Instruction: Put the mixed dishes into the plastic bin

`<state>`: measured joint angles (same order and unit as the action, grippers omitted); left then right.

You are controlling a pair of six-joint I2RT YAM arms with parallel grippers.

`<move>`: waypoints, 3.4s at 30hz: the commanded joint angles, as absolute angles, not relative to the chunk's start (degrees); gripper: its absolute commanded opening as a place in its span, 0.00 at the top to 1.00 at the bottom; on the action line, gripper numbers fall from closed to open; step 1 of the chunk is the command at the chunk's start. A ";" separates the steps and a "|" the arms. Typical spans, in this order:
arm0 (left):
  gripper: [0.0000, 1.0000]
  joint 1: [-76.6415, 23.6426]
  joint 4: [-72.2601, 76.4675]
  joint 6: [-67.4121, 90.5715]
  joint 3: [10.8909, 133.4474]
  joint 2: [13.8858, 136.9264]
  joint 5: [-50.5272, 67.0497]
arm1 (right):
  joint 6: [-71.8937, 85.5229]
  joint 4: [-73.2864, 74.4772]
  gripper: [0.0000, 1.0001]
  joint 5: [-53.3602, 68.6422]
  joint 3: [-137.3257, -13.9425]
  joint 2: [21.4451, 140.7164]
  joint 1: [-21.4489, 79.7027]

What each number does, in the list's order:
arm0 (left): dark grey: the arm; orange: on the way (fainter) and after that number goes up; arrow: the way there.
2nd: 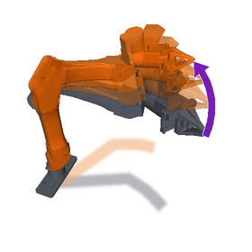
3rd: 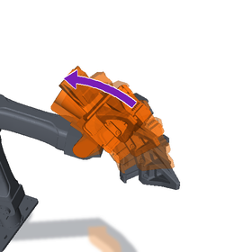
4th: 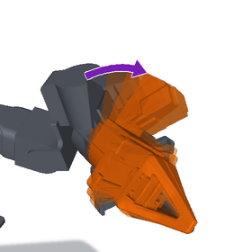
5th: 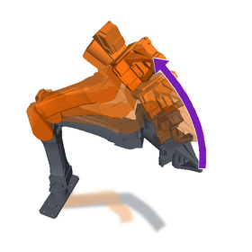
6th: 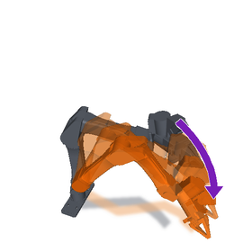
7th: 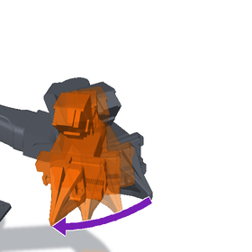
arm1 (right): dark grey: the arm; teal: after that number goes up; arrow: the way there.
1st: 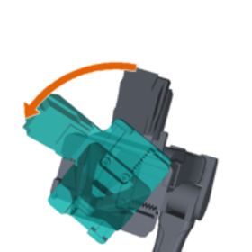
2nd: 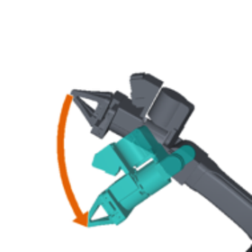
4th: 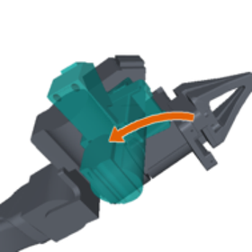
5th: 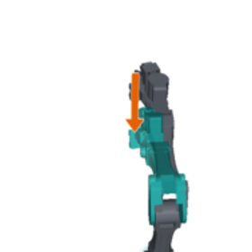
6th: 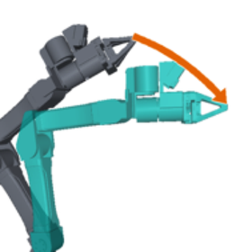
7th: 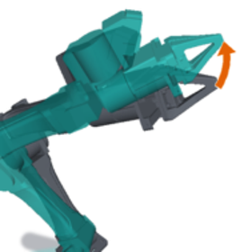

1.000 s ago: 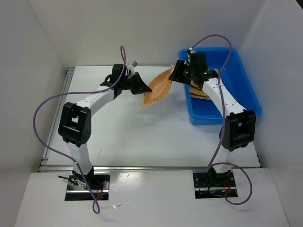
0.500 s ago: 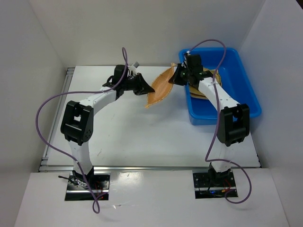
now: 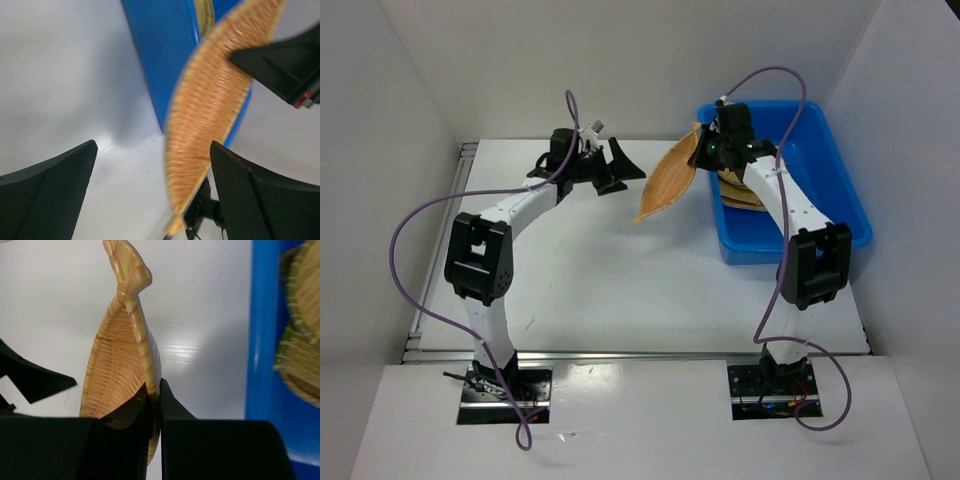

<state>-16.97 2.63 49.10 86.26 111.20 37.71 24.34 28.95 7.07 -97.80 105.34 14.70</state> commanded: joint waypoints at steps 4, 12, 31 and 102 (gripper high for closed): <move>0.00 -8.44 1.93 44.82 85.35 107.15 35.95 | 21.18 36.82 0.98 -1.31 -103.80 95.82 6.87; 0.00 -7.65 3.78 45.44 82.97 107.75 35.95 | 20.57 44.56 0.98 -4.47 -102.39 91.41 -7.01; 0.00 -7.65 4.31 45.97 81.91 109.42 37.53 | 21.09 55.45 0.98 -23.47 -97.38 91.93 -13.36; 0.00 -3.43 -4.37 41.58 78.40 102.31 32.53 | 17.40 33.40 0.00 14.06 -72.17 52.07 -10.20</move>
<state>-3.77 -1.08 44.99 78.48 107.53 35.05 18.06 36.23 5.34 -76.82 54.78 -10.26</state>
